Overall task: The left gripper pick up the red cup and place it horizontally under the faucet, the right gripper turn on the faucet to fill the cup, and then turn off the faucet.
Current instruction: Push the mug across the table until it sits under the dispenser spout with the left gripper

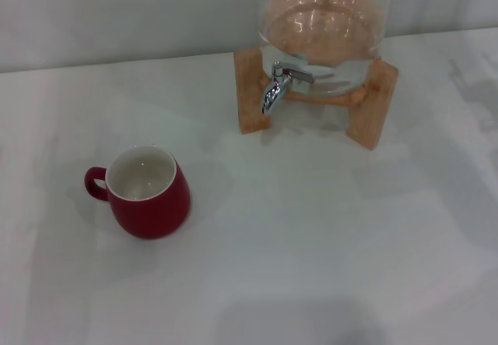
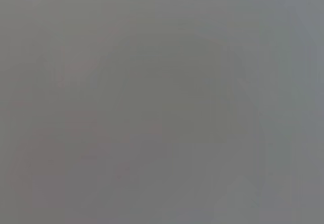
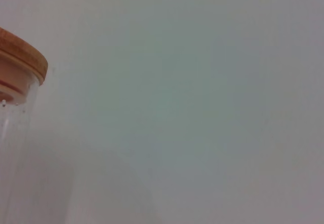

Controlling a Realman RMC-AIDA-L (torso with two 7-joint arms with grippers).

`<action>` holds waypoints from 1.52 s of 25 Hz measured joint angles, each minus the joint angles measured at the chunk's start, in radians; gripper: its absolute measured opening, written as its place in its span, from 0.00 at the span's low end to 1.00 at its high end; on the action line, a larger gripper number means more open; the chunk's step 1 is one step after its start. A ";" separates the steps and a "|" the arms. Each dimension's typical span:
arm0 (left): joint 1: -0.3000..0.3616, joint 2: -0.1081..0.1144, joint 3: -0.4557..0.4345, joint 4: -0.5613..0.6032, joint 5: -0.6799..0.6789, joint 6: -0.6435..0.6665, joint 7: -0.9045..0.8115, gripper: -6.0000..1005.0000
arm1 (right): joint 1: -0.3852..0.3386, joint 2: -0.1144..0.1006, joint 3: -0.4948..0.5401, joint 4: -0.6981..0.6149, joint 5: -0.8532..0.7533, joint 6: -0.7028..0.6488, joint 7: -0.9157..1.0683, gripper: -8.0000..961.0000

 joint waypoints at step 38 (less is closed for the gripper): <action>0.114 -0.010 0.298 0.031 -0.005 0.003 0.005 0.88 | 0.036 -0.008 0.000 -0.029 0.000 -0.007 -0.003 0.68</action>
